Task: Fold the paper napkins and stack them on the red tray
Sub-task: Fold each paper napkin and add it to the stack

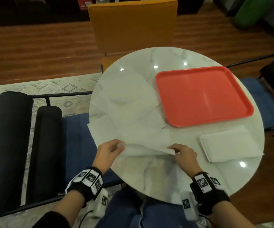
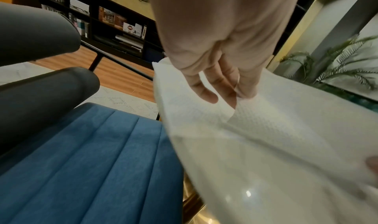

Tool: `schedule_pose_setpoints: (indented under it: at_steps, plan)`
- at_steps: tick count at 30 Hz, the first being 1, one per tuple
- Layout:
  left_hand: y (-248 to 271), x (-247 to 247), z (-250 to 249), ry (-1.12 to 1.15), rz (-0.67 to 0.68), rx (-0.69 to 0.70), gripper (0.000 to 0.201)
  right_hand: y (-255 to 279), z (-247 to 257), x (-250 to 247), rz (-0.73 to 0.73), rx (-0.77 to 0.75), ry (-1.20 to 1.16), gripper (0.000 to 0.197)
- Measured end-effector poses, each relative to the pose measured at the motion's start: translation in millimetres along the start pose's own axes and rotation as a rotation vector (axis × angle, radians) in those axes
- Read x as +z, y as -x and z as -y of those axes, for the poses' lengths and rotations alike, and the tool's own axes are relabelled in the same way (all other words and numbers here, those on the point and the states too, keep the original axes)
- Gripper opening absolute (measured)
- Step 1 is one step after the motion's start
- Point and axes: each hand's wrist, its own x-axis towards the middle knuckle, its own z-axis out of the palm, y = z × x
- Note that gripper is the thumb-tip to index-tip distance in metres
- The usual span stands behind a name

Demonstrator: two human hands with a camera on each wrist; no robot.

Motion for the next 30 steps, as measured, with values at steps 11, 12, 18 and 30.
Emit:
schedule_pose_setpoints:
  at_steps: [11,12,18,30]
  plan:
    - [-40.8,7.6,-17.6,-0.259,-0.036,0.004,0.05,-27.6,22.3,-8.4,-0.058,0.148,0.061,0.024]
    - [-36.4,7.4,-16.1,-0.328,-0.066,0.068,0.055,-25.6,22.5,-8.4,-0.111,0.126,0.115,0.027]
    - [-1.1,26.5,0.0,-0.694,0.048,0.327,0.053,-6.4,36.8,12.8,-0.126,-0.144,0.261,0.043]
    - [3.9,49.9,25.0,-1.067,0.249,0.224,0.068,9.3,22.5,54.6,0.338,-0.47,0.529,0.082]
